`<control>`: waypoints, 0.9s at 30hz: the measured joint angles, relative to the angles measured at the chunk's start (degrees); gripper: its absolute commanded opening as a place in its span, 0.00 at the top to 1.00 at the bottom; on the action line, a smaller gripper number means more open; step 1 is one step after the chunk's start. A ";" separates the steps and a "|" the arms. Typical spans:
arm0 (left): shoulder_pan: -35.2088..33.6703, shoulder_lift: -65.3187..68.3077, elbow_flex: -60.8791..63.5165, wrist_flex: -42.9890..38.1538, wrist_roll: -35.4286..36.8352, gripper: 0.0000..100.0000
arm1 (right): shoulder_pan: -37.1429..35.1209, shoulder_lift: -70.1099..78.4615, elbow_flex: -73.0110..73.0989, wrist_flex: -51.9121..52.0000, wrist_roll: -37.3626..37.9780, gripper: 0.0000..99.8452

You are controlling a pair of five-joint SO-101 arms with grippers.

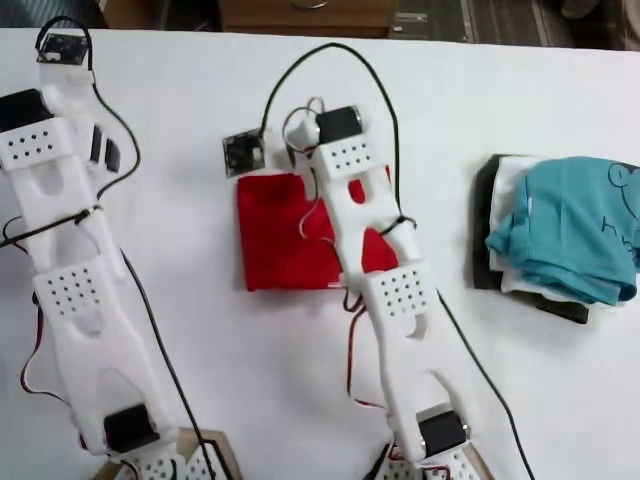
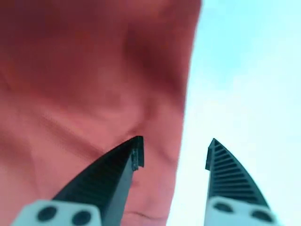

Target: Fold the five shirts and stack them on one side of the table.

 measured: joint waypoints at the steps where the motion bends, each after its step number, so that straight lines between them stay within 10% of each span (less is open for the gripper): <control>1: 0.00 0.00 0.00 0.00 0.00 0.79 | 0.00 -0.53 0.00 0.00 0.00 0.77; 16: -3.16 0.00 0.00 0.00 0.00 0.79 | -2.46 9.76 -0.09 -12.66 -0.97 0.77; 27: -2.73 0.00 0.00 0.00 0.00 0.79 | -2.46 11.96 -2.46 -3.16 -1.14 0.77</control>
